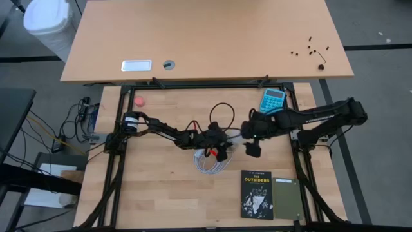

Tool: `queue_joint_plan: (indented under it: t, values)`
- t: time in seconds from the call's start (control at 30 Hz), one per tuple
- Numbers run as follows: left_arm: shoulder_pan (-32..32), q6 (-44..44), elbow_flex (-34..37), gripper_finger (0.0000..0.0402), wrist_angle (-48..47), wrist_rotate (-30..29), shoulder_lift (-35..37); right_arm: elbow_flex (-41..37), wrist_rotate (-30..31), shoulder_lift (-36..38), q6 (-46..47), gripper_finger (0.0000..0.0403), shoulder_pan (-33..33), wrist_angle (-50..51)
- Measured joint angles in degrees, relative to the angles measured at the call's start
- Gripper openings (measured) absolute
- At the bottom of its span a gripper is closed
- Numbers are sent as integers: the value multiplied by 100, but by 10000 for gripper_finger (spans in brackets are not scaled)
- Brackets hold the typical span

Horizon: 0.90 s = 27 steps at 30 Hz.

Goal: Screw lightbulb
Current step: Insert the white lightbulb into the silver lamp

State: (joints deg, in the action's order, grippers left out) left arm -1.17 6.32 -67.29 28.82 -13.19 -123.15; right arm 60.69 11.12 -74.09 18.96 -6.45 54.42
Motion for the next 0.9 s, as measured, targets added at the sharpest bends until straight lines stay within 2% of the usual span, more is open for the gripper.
queue_joint_plan:
  t: [0.17, 0.3, 0.6, 0.9]
  values:
    - [0, 5, 0, 193, 3, 39, -2, -218, 887, 3, 403, 346, -275, 175]
    - [0, 21, 0, 193, 2, 112, -2, -444, 1234, 3, 605, 346, -233, 129]
    - [-2, 55, 2, 193, 36, 167, -4, -557, 1284, -4, 408, 346, -37, -718]
    - [-4, 60, 4, 193, 35, 225, -4, -560, 1152, -4, 237, 346, 86, -982]
